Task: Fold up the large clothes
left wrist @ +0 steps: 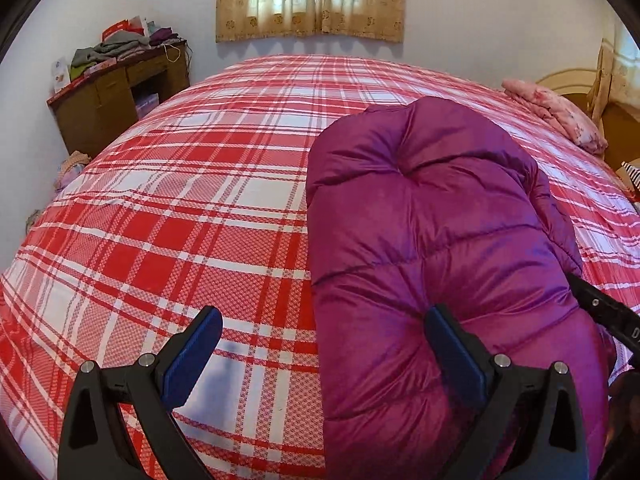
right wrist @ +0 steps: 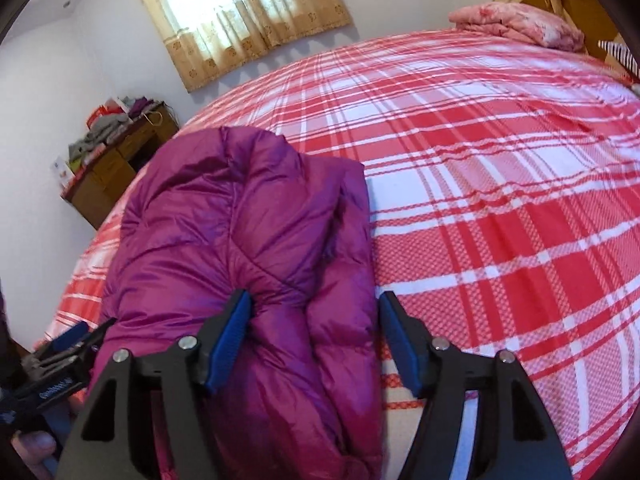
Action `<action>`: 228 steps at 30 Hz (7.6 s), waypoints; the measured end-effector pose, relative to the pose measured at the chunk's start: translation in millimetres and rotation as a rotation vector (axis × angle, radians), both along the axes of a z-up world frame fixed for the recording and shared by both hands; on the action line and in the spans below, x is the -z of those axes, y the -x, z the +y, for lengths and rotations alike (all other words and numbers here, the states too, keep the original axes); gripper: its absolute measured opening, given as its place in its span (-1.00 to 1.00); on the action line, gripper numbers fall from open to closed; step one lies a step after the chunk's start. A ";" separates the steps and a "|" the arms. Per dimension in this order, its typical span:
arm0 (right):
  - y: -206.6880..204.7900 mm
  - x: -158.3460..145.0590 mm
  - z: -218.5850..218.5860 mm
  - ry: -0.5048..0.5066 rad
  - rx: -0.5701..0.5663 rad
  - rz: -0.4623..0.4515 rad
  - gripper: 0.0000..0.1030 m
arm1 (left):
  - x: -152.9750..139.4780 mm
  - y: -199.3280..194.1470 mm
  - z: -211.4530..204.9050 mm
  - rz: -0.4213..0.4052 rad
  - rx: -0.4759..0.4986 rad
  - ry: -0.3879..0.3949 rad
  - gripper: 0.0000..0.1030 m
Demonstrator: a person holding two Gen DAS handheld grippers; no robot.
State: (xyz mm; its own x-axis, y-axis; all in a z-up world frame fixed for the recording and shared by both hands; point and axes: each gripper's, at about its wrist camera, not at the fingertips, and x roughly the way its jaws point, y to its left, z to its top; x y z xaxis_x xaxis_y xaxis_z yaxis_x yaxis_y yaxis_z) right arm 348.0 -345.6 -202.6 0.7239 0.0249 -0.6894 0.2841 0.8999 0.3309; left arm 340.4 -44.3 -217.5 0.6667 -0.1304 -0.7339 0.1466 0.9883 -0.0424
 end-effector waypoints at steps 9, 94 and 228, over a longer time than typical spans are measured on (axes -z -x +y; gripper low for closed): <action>0.1 4.4 -5.0 -0.012 -0.012 0.000 0.14 | 0.0 -3.5 -12.7 0.002 0.035 -0.003 0.98; -106.5 -62.9 147.2 -0.107 -0.517 -0.181 -0.70 | -93.1 86.2 159.1 -0.393 -0.150 -0.164 -0.67; -30.5 -174.0 184.0 0.187 -0.606 -0.313 0.55 | -192.8 215.1 246.8 -0.485 -0.404 -0.032 0.54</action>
